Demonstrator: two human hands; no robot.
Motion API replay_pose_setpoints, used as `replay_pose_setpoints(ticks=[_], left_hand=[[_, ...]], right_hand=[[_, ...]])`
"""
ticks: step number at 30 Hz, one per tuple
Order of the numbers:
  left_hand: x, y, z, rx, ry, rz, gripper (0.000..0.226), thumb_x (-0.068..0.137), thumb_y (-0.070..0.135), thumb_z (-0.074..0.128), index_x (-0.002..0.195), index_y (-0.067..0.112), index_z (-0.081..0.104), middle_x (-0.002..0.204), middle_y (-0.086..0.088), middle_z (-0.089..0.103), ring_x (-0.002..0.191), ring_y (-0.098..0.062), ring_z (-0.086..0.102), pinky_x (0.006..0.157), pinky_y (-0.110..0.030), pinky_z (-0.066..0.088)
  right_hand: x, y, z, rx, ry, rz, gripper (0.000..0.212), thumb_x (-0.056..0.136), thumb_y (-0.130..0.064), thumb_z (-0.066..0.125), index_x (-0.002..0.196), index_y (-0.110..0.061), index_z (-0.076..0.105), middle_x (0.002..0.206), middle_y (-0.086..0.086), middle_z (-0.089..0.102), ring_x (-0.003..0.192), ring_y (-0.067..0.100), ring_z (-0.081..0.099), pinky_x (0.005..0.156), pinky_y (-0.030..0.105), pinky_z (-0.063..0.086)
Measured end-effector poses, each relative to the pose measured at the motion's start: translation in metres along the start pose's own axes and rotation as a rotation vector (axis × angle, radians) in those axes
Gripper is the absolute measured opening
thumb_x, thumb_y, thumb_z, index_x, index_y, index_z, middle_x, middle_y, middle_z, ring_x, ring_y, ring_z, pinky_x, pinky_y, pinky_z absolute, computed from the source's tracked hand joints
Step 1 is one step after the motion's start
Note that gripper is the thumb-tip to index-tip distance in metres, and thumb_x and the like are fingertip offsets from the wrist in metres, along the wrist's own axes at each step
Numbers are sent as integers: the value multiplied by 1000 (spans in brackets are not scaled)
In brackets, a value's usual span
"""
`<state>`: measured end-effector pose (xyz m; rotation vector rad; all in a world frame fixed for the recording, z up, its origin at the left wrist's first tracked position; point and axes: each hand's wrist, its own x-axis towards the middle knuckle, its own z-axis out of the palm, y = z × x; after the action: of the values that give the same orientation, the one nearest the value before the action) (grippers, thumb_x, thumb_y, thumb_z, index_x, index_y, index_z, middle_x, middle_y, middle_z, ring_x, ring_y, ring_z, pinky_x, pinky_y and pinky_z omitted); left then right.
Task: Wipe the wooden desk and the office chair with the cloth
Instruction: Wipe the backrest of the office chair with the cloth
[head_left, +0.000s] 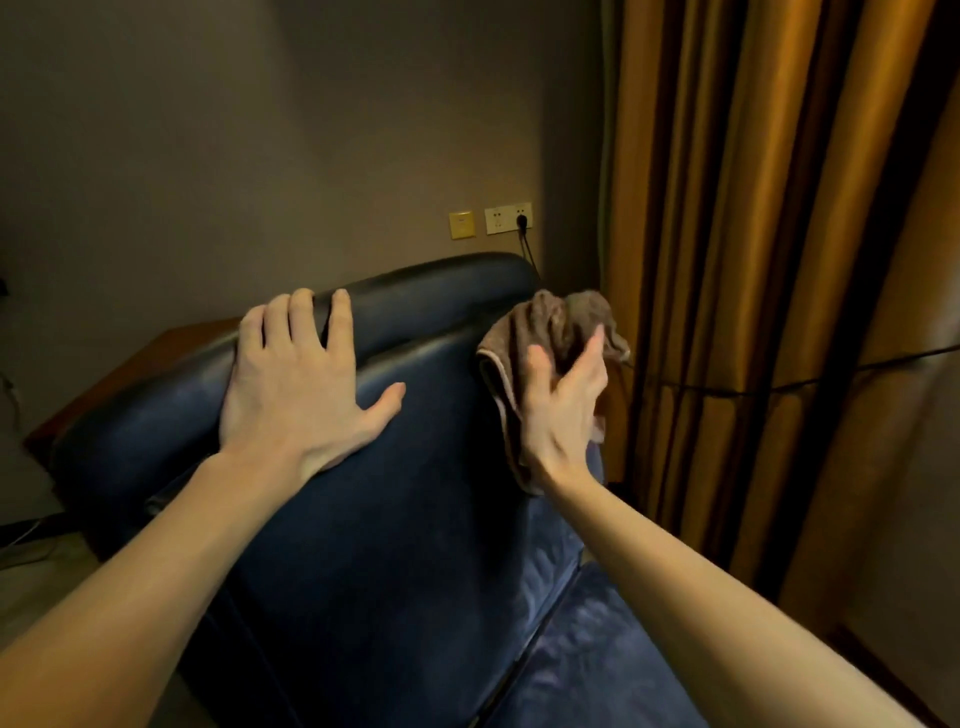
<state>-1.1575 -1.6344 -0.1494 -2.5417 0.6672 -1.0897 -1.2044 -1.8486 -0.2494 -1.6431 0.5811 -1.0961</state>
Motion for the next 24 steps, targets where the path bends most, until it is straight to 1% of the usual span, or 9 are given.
replay_pose_setpoints(ticks=[1, 3, 6, 10, 12, 14, 19, 22, 24], left_hand=[[0, 0, 3, 1, 3, 5, 102, 84, 77, 30, 151, 0, 40, 139, -33, 47, 125, -48, 45, 106, -56, 34], [0, -1, 1, 1, 16, 0, 103, 84, 77, 30, 151, 0, 40, 139, -33, 47, 125, -47, 45, 106, -56, 34], [2, -1, 7, 16, 34, -2, 105, 83, 79, 28, 151, 0, 38, 139, -33, 46, 125, -47, 45, 105, -56, 34], [6, 4, 13, 17, 43, -23, 106, 82, 79, 28, 151, -1, 37, 138, -35, 44, 123, -48, 43, 104, -55, 33], [6, 8, 14, 0, 54, -47, 105, 81, 78, 31, 150, -2, 37, 137, -37, 43, 121, -48, 42, 103, -55, 31], [6, 10, 14, -8, 72, -42, 105, 81, 76, 33, 149, -3, 37, 136, -38, 42, 120, -48, 42, 103, -56, 31], [2, 11, 7, -18, 87, -47, 105, 80, 76, 35, 148, -3, 36, 136, -38, 42, 120, -48, 42, 104, -56, 31], [3, 12, 4, -18, 94, -44, 106, 80, 77, 34, 149, -3, 36, 136, -37, 42, 121, -47, 41, 105, -56, 31], [4, 12, 4, -14, 92, -53, 106, 80, 77, 34, 149, -2, 37, 137, -37, 42, 121, -47, 41, 105, -56, 31]], right_hand=[[0, 4, 8, -106, -7, -31, 85, 96, -66, 47, 162, -37, 3, 169, 7, 15, 151, 33, 22, 122, 54, 22], [15, 17, 10, -235, 31, -28, 81, 96, -63, 52, 161, -33, 14, 161, 9, 27, 144, 35, 31, 116, 55, 32], [38, 44, 8, -243, 84, -18, 73, 94, -58, 53, 156, -27, 29, 144, 12, 44, 130, 35, 49, 104, 51, 47], [6, 50, 20, -181, 91, 13, 82, 81, -64, 49, 151, -20, 40, 134, 14, 50, 124, 36, 53, 104, 44, 45], [-42, 52, 22, -101, -26, -35, 81, 81, -57, 57, 151, -18, 42, 135, 10, 50, 125, 31, 52, 106, 36, 39], [-92, 55, 20, -54, -165, -150, 73, 79, -52, 62, 144, -22, 44, 129, 5, 51, 120, 26, 55, 103, 32, 42], [-120, 49, -16, -90, -449, -360, 65, 75, -45, 68, 133, -22, 50, 122, -1, 53, 113, 19, 59, 97, 38, 50], [-73, 42, -50, -71, -365, -427, 72, 75, -40, 70, 141, -17, 53, 131, 4, 55, 120, 12, 55, 106, 29, 45], [-32, 37, -71, -97, -233, -436, 82, 77, -29, 74, 153, -22, 41, 143, 7, 46, 126, 6, 45, 111, 22, 36]])
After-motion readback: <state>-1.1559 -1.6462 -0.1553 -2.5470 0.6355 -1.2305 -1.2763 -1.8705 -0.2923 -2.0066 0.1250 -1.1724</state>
